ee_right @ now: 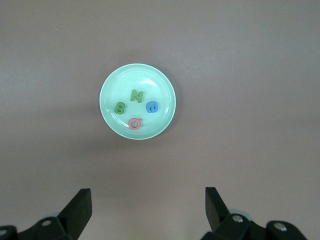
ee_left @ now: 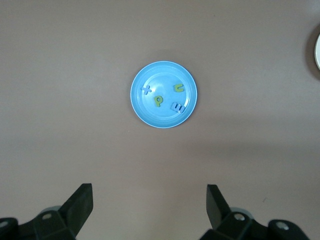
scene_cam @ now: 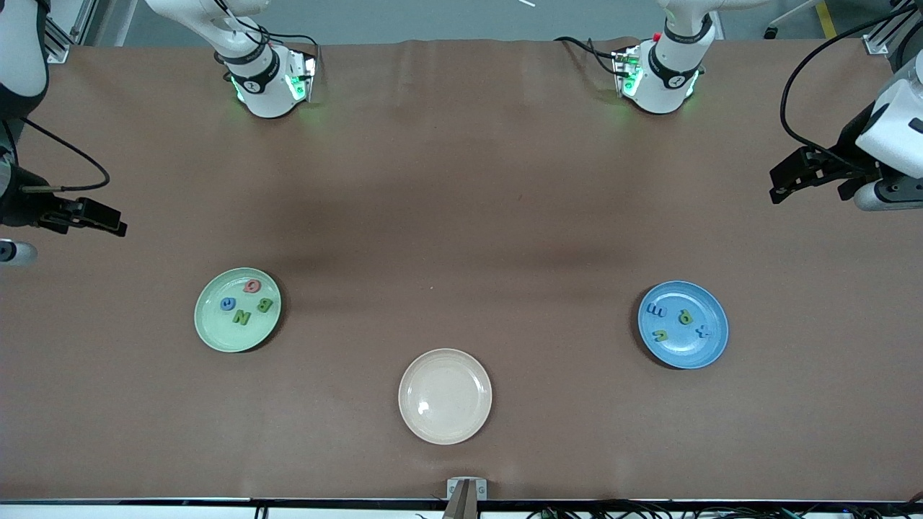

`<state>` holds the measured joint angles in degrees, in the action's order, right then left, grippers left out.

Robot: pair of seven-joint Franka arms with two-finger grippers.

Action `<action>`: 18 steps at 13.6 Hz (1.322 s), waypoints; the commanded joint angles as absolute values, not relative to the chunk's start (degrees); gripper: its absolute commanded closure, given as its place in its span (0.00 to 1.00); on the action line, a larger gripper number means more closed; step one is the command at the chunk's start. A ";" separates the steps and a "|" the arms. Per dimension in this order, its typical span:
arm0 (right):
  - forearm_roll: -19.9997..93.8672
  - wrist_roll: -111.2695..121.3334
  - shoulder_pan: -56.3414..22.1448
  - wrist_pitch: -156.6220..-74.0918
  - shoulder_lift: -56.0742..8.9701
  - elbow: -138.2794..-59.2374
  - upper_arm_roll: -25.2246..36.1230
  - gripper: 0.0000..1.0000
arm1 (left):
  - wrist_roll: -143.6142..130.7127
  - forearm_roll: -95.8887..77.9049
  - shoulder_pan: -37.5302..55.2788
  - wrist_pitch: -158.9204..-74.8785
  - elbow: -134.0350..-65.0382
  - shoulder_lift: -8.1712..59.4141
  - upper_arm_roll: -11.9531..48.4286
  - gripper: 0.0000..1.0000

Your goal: Sort upper and lower case letters into plates

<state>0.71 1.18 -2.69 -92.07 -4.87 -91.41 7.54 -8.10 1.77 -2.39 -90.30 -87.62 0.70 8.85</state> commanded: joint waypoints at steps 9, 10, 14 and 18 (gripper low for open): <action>0.26 1.76 0.97 -82.00 -0.18 -86.92 4.48 0.00 | -7.65 1.05 -2.20 -88.42 -85.78 0.09 9.67 0.00; 0.44 1.84 0.88 -82.70 -0.26 -87.36 4.48 0.00 | -7.65 1.14 -2.20 -88.42 -85.78 0.09 9.67 0.00; 0.70 1.85 0.97 -86.29 -0.18 -90.69 4.31 0.00 | -7.56 1.41 -2.29 -87.37 -85.69 0.00 9.67 0.00; 0.62 1.93 -0.17 -88.50 1.05 -92.72 4.31 0.00 | -7.65 1.49 -2.20 -87.36 -85.69 0.09 10.02 0.00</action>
